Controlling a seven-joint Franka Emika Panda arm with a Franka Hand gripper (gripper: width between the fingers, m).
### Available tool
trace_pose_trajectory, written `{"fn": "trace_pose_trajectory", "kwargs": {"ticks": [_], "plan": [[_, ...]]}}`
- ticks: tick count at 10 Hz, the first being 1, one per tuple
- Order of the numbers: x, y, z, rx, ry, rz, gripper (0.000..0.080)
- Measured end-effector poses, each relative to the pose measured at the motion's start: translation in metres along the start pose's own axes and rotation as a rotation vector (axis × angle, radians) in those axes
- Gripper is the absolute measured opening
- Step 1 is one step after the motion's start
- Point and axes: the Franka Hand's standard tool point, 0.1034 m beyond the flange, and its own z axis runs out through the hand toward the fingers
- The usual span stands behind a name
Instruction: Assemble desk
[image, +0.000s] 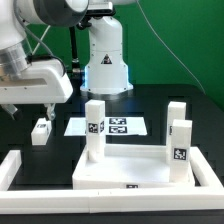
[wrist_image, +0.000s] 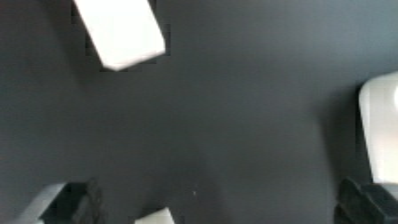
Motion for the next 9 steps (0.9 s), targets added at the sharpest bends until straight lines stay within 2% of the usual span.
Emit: {"fn": "trace_pose_trajectory", "kwargs": {"ticks": [1, 2, 3, 5, 7, 8, 9], "plan": [[-0.001, 0.0, 0.001, 0.004, -0.068, -0.005, 0.0649], [0.002, 0.003, 0.005, -0.019, -0.101, -0.127, 0.0649], [-0.006, 0.005, 0.01, -0.037, -0.184, -0.177, 0.0649], [-0.015, 0.008, 0.015, -0.032, -0.284, -0.157, 0.0649], [-0.017, 0.01, 0.018, -0.039, -0.402, -0.149, 0.0649], [-0.018, 0.014, 0.02, -0.05, -0.466, -0.145, 0.0649], [-0.015, 0.027, 0.025, -0.098, -0.541, -0.143, 0.0649]]}}
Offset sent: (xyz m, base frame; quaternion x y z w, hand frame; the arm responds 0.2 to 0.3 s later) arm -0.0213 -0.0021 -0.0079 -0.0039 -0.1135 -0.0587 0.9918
